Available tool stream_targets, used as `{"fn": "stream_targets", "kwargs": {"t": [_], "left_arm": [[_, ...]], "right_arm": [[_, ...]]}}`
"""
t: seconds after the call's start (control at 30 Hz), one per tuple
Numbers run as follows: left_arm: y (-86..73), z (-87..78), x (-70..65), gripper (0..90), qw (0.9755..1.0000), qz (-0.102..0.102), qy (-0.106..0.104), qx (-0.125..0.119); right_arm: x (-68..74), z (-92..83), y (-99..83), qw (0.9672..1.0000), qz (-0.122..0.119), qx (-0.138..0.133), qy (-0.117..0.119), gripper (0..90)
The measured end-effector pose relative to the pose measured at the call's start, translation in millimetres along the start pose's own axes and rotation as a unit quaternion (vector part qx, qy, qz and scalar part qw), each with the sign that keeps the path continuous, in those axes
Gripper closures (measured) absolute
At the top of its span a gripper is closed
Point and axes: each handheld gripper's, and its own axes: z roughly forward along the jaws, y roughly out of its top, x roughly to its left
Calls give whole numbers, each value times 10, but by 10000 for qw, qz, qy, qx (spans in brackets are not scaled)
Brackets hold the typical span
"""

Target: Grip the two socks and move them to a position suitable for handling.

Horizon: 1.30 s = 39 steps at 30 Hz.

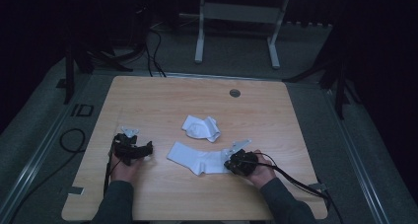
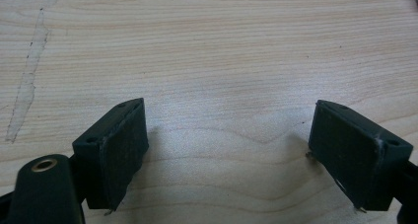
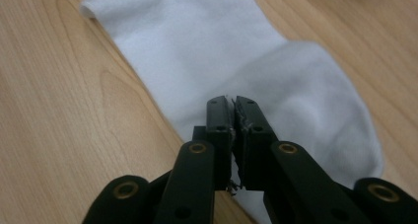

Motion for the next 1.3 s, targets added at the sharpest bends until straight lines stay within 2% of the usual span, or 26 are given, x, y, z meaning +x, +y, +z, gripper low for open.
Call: {"fn": "stream_targets", "kwargs": {"t": [0.2,0.3,0.5,0.63,0.73,0.83,0.9,0.93,1.13,1.3], "left_arm": [[0,0,0,151,10000,-2,2,-2],[0,0,0,151,10000,-1,0,0],[0,0,0,151,10000,-1,-1,0],[0,2,-2,151,10000,-18,-3,-14],[0,0,0,151,10000,-3,-1,-1],[0,0,0,151,10000,-1,-2,-1],[0,0,0,151,10000,-2,-1,0],[0,0,0,151,10000,-2,-1,0],[0,0,0,151,10000,2,-2,2],[0,0,0,151,10000,1,-3,1]], "right_arm": [[-41,-97,234,9992,-175,-238,-258,898],[-106,-109,382,9983,-156,-406,-380,898],[-247,93,581,9965,122,-687,-457,899],[-280,216,714,9960,175,-727,-485,899],[-302,340,785,9961,187,-661,-561,899],[-328,428,784,9964,249,-583,-561,899],[-363,543,736,9974,230,-279,-621,900],[-365,546,717,9975,223,-325,-593,899],[-409,443,583,9982,276,-236,-475,899],[-498,336,429,9980,370,-155,-493,898]]}}
